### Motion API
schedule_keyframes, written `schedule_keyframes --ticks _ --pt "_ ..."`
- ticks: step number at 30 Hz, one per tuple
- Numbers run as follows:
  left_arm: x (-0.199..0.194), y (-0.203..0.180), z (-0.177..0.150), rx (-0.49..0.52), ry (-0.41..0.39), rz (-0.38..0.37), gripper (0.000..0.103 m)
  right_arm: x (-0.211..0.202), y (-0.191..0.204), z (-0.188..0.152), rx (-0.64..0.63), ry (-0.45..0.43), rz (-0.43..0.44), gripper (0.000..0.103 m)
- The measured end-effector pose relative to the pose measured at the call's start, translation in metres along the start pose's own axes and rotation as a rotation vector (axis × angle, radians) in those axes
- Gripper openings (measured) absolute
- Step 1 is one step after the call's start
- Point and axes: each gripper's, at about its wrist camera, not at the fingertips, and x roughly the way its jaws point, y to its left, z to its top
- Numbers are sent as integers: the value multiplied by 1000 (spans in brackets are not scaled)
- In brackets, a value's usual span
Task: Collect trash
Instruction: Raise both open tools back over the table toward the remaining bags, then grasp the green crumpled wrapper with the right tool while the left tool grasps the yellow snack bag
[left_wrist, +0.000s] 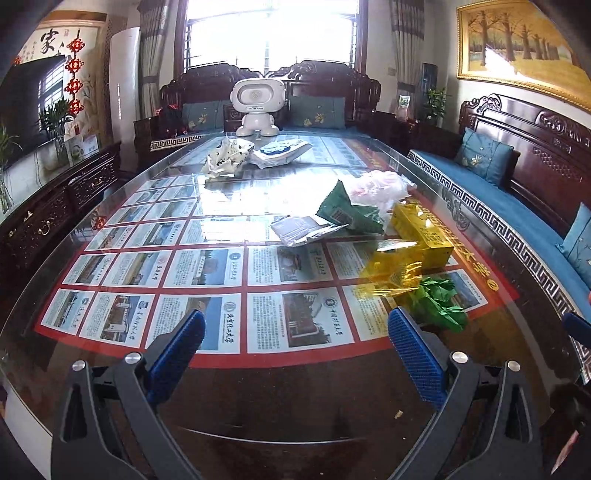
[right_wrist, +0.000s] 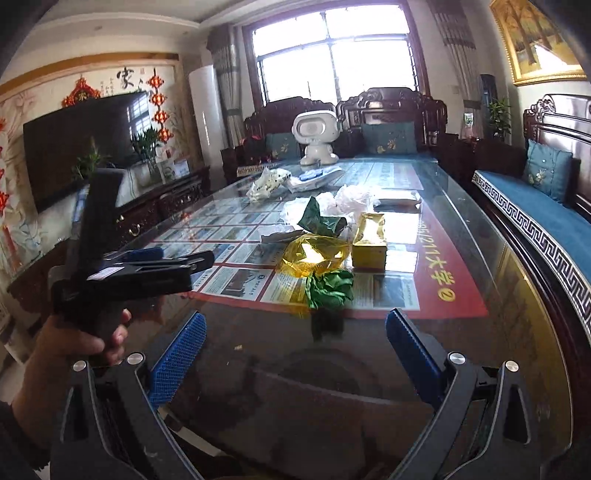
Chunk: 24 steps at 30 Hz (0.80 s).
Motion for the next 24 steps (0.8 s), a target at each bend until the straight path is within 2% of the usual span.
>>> schedule_keyframes --ticks 3,4,6,12,17,18,20,24 --pt "11 7 4 -4 8 6 99 39 -1 14 -9 102 -23 93" --pt "14 8 5 -1 9 8 99 51 -2 17 -12 141 -33 84" --pt "20 9 7 6 6 12 99 75 -7 20 -2 222 -35 74" --pt "37 10 13 30 23 11 99 112 -23 24 44 310 -93 73" --pt "46 7 12 22 45 -25 99 132 -25 32 34 368 -115 73" --pt "48 6 12 24 48 -29 99 135 -25 31 28 374 -117 69" --pt "49 1 11 35 54 -36 99 140 -27 29 29 398 -109 52" --pt "50 -9 15 59 51 -57 99 132 -31 27 30 367 -92 42"
